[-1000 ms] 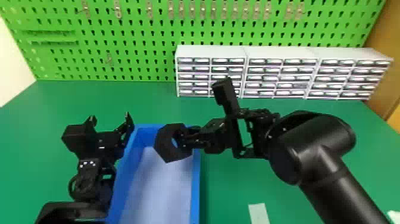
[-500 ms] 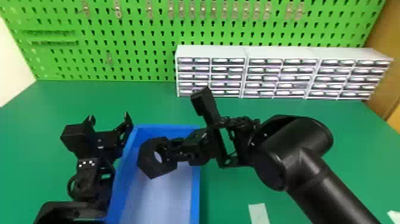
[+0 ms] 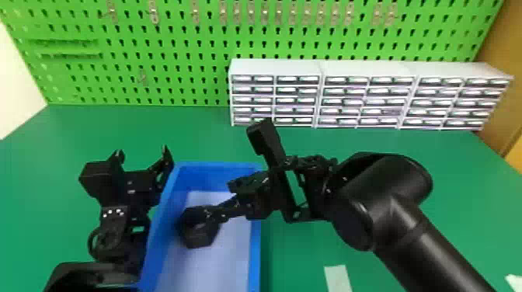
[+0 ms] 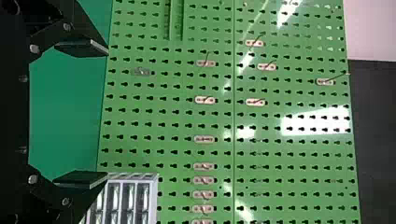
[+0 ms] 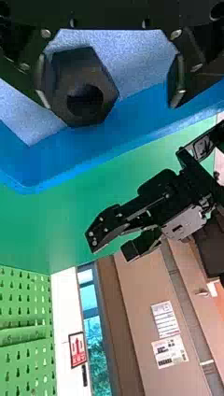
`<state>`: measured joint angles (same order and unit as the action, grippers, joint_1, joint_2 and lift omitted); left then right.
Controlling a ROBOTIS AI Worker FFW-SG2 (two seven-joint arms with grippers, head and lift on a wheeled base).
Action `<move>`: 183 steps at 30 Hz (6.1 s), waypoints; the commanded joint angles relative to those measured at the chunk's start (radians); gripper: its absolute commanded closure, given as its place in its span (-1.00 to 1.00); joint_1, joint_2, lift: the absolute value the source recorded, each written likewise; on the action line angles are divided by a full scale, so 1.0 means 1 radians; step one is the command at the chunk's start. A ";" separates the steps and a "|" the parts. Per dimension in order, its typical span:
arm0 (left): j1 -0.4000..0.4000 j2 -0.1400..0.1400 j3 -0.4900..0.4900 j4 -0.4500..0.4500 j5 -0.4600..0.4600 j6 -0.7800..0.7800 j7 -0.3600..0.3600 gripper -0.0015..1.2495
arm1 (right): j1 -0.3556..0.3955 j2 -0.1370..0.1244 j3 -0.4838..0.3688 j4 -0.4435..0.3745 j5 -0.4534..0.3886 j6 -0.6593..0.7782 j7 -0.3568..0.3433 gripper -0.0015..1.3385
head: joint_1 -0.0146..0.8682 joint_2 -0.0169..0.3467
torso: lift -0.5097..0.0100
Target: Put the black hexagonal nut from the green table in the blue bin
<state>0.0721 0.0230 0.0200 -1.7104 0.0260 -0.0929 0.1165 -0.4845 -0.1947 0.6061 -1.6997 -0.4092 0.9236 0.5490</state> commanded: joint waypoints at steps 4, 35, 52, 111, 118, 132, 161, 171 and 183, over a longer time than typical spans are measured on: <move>0.000 0.000 -0.002 0.000 0.000 -0.001 0.000 -0.48 | 0.021 0.000 -0.057 0.000 0.035 0.008 0.000 -0.79 | 0.52 -0.59 | 0.59; 0.005 0.000 -0.015 0.002 -0.003 0.001 0.018 -0.48 | 0.224 0.057 -0.549 -0.112 0.218 -0.183 -0.170 -0.80 | 0.52 -0.59 | 0.59; 0.006 -0.003 -0.028 0.011 -0.001 0.001 0.020 -0.48 | 0.385 0.113 -0.664 -0.120 0.270 -0.534 -0.340 -0.79 | 0.52 -0.59 | 0.59; 0.035 -0.003 -0.080 0.012 0.018 0.001 0.018 -0.48 | 0.550 0.110 -0.632 -0.067 0.351 -0.833 -0.523 -0.79 | 0.52 -0.59 | 0.59; 0.034 -0.003 -0.089 0.012 0.018 0.001 0.018 -0.48 | 0.547 0.110 -0.637 -0.067 0.351 -0.833 -0.523 -0.79 | 0.52 -0.59 | 0.59; 0.034 -0.003 -0.091 0.011 0.020 0.001 0.018 -0.48 | 0.546 0.110 -0.637 -0.067 0.352 -0.833 -0.523 -0.79 | 0.52 -0.59 | 0.59; 0.031 -0.003 -0.087 0.012 0.020 0.001 0.018 -0.48 | 0.540 0.104 -0.628 -0.060 0.354 -0.825 -0.523 -0.79 | 0.52 -0.59 | 0.59; 0.021 -0.005 -0.087 0.018 0.020 0.001 0.018 -0.48 | 0.538 0.101 -0.623 -0.057 0.354 -0.824 -0.523 -0.79 | 0.52 -0.59 | 0.59; 0.014 -0.005 -0.083 0.020 0.020 0.001 0.018 -0.48 | 0.535 0.100 -0.618 -0.057 0.356 -0.824 -0.523 -0.79 | 0.52 -0.59 | 0.59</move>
<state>0.0881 0.0192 -0.0618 -1.6919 0.0460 -0.0920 0.1350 0.0508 -0.0947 -0.0131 -1.7552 -0.0539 0.0997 0.0260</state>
